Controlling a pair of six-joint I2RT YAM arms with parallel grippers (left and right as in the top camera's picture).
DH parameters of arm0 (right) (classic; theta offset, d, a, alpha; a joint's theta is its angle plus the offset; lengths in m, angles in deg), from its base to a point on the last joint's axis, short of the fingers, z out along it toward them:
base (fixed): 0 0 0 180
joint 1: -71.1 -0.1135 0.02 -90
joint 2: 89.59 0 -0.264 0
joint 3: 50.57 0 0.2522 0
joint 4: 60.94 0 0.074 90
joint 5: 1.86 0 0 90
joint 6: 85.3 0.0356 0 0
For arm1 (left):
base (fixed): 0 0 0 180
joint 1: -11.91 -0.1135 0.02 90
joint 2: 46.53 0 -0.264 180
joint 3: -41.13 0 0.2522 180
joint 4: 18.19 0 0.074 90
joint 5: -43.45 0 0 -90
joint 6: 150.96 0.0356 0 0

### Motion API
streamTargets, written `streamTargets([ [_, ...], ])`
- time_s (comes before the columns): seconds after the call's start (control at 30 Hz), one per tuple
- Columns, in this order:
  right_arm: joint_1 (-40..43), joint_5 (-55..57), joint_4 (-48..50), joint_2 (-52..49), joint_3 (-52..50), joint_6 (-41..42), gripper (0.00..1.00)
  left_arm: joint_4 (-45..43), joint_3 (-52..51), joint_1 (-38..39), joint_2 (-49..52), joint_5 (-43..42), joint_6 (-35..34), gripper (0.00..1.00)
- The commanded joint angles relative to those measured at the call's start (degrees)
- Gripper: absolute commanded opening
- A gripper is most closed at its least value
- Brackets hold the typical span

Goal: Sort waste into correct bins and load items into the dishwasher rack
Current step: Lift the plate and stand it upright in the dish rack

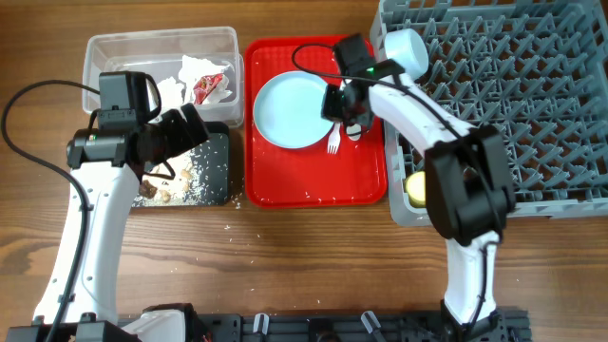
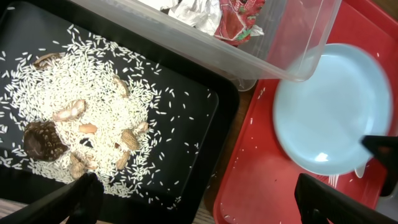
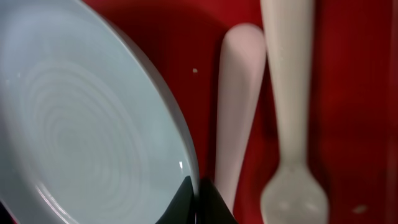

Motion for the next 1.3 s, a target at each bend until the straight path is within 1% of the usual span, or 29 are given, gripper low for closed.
streamTargets([
  [0.0,0.5,6.1,-1.0,11.0,0.9,-9.8,0.04,-0.2,0.7,-0.3,-0.2,0.3,0.5,1.0],
  [0.1,0.5,12.8,-2.3,17.5,0.9,-13.6,0.04,-0.2,0.7,-0.3,-0.2,0.3,0.5,1.0],
  [0.2,0.6,25.1,-4.3,23.8,0.9,-13.7,0.04,-0.2,0.7,-0.3,-0.2,0.3,0.5,1.0],
  [0.27,0.8,36.1,-6.1,27.9,0.9,-13.7,0.04,-0.2,0.7,-0.3,-0.2,0.3,0.5,1.0],
  [0.3,1.3,44.5,-7.0,30.4,0.9,-14.3,0.04,-0.2,0.7,-0.3,-0.2,0.3,0.5,1.0],
  [0.4,2.4,58.8,-7.2,33.2,0.9,-17.9,0.04,-0.2,0.7,-0.3,-0.2,0.3,0.5,1.0],
  [0.43,3.3,65.9,-6.7,33.6,0.9,-19.0,0.04,-0.2,0.7,-0.3,-0.2,0.3,0.5,1.0],
  [0.5,4.5,71.1,-5.4,33.4,0.8,-21.4,0.04,-0.2,0.7,-0.3,-0.2,0.3,0.5,1.0],
  [0.63,9.5,71.7,3.3,31.8,-1.2,-31.6,0.04,-0.2,0.7,-0.3,-0.2,0.3,0.5,1.0],
  [0.7,12.3,71.5,9.0,29.6,-2.0,-39.1,0.04,-0.2,0.7,-0.3,-0.2,0.3,0.5,1.0],
  [0.77,14.1,71.5,13.5,26.8,-2.0,-44.0,0.04,-0.2,0.7,-0.3,-0.2,0.3,0.5,1.0],
  [0.83,14.6,71.5,17.1,24.1,-2.0,-46.9,0.04,-0.2,0.7,-0.3,-0.2,0.3,0.5,1.0],
  [0.93,14.8,70.7,21.6,20.5,-2.0,-49.0,0.04,-0.2,0.7,-0.3,-0.2,0.3,0.5,1.0],
  [0.97,14.8,68.8,22.4,19.5,-2.0,-49.5,0.04,-0.2,0.7,-0.3,-0.2,0.3,0.5,1.0],
  [1.1,14.8,64.7,24.9,15.2,-2.0,-49.4,0.04,-0.2,0.7,-0.3,-0.2,0.3,0.5,1.0],
  [1.2,14.8,62.4,25.0,12.8,-2.0,-49.3,0.04,-0.2,0.7,-0.3,-0.2,0.3,0.5,1.0],
  [1.27,14.8,61.0,24.6,11.4,-2.0,-47.7,0.04,-0.2,0.7,-0.3,-0.2,0.3,0.5,1.0],
])
